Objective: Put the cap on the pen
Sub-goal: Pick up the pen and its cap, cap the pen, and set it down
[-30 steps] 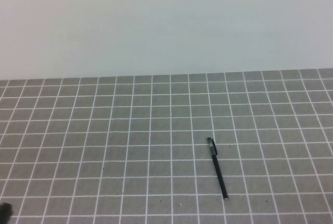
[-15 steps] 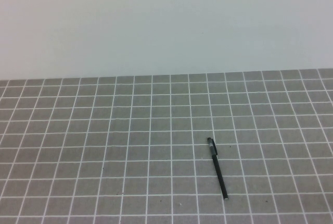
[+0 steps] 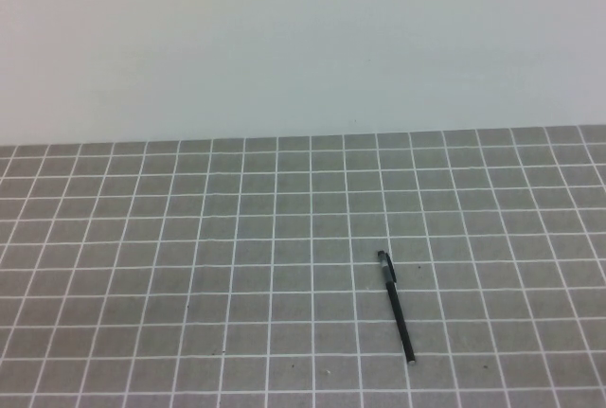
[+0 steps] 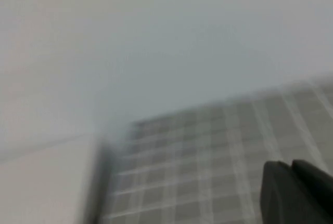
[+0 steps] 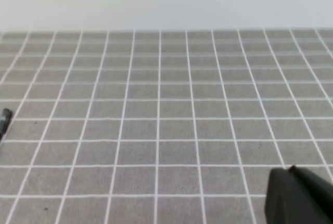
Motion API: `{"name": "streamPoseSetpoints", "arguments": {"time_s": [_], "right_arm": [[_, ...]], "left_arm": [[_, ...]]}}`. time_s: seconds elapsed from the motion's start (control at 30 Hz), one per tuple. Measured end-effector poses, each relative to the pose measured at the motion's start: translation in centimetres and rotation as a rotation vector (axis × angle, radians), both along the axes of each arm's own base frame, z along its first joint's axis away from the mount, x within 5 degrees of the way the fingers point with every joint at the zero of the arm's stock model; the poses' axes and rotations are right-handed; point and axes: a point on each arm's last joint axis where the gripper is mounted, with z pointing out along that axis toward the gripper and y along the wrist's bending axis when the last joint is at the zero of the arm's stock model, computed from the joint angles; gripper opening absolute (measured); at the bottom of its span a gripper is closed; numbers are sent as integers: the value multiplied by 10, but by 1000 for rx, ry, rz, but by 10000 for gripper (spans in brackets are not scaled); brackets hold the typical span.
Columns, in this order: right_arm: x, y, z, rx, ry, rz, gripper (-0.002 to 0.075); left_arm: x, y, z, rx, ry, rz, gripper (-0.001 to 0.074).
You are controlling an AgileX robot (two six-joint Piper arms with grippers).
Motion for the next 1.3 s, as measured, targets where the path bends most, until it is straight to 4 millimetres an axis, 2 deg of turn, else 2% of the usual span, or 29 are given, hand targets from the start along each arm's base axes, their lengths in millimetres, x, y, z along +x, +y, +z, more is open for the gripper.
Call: {"name": "streamPoseSetpoints", "arguments": {"time_s": [0.1,0.2,0.3,0.4,0.57,0.67,0.83,0.93,1.1,1.3], "right_arm": [[4,1,-25,6,-69,10,-3],[9,2,-43,23,-43,17,-3],[11,3,-56,12,-2,40,-3],[11,4,-73,9,66,66,-3],[11,4,-74,-6,90,68,-3],[11,4,-73,-11,77,71,-3],[12,5,-73,-44,69,83,-3],[11,5,-72,-50,66,84,-3],[11,5,-72,-9,63,81,-3],[11,5,-72,-14,63,82,-3]], "left_arm": [[-10,-21,-26,230,179,-312,1],[-24,-32,-39,282,307,-490,1],[-27,-31,-39,190,310,-433,1],[-22,-23,-32,48,247,-263,1],[-20,2,-20,-244,103,104,1],[-24,10,-17,-326,39,200,1],[-29,7,-18,-297,-102,124,1],[-29,3,-35,-254,-160,31,1],[-30,-3,-44,-263,-33,-55,1],[-33,-7,-55,-337,109,-65,1]]}}
